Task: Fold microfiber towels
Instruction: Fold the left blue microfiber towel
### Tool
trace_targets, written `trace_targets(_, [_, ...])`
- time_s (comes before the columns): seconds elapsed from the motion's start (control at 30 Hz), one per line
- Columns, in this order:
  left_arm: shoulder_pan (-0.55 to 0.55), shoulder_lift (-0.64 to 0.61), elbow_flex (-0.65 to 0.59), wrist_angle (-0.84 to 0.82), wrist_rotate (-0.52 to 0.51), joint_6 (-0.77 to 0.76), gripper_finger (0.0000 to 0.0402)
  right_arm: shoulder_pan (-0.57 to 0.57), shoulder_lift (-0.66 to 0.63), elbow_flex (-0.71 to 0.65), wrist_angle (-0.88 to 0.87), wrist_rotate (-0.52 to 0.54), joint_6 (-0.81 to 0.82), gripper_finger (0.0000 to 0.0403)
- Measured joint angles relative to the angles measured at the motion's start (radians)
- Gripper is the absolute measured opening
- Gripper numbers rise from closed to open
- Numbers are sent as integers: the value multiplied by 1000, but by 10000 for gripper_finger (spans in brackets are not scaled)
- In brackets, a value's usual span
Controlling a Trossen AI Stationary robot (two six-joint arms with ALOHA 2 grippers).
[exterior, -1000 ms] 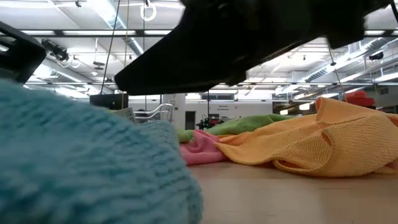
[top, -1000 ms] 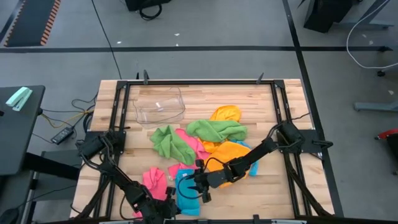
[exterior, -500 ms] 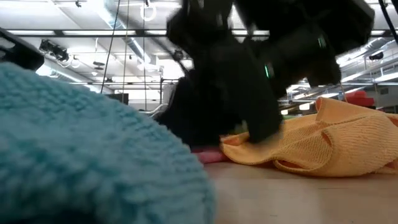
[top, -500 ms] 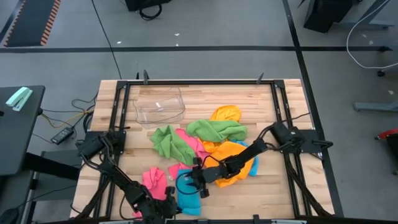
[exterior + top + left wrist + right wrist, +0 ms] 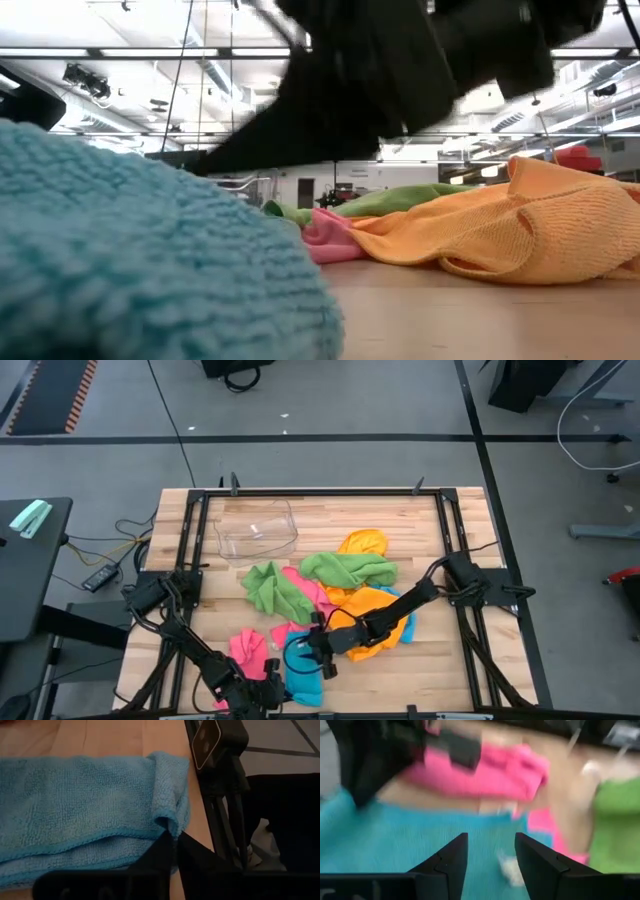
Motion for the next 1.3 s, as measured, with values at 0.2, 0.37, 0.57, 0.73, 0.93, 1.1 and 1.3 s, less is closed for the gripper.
trace_targets(0.2, [2,0,0,-4,0,0,22,20,-9,1,63,-156,15,172])
trace_targets(0.37, [11,0,0,-32,1,-12,18,72,20,0,57,-168,25,172])
trace_targets(0.57, [27,0,1,-51,1,-34,39,92,108,2,64,-141,67,172])
trace_targets(0.73, [28,0,1,-50,18,-35,26,86,155,6,89,-141,138,172])
trace_targets(0.93, [23,0,1,-47,34,-34,22,87,87,-1,30,-126,99,172])
trace_targets(1.1, [22,0,0,-24,35,-9,35,84,12,2,52,-92,40,172])
trace_targets(1.3, [21,-26,0,-20,36,20,20,58,3,14,52,-64,9,172])
